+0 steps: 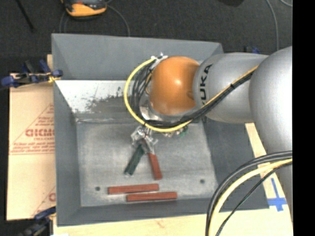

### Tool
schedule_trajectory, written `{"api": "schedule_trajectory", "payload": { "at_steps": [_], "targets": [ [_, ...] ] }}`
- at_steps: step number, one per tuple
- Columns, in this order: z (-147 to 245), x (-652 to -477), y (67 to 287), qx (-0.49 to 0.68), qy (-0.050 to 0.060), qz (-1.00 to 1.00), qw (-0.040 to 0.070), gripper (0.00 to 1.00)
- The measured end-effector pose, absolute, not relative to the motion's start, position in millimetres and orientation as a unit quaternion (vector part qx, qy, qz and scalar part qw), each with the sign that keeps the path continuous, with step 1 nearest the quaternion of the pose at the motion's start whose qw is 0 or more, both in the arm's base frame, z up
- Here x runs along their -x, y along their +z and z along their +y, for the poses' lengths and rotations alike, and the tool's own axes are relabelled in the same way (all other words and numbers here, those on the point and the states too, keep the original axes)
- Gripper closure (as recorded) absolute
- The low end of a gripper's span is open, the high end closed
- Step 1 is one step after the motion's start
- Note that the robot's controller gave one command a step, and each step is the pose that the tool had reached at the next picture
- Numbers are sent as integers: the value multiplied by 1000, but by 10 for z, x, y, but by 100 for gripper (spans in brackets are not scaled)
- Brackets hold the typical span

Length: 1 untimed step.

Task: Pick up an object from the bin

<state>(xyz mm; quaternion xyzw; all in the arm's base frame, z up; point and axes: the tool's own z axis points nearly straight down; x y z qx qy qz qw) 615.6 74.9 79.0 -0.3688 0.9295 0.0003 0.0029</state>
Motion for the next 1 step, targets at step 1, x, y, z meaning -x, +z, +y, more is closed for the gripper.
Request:
{"api": "schedule_trajectory", "payload": {
  "at_steps": [1],
  "targets": [
    [663,-6171,2496,383,-1,924,5,100]
  ]
}}
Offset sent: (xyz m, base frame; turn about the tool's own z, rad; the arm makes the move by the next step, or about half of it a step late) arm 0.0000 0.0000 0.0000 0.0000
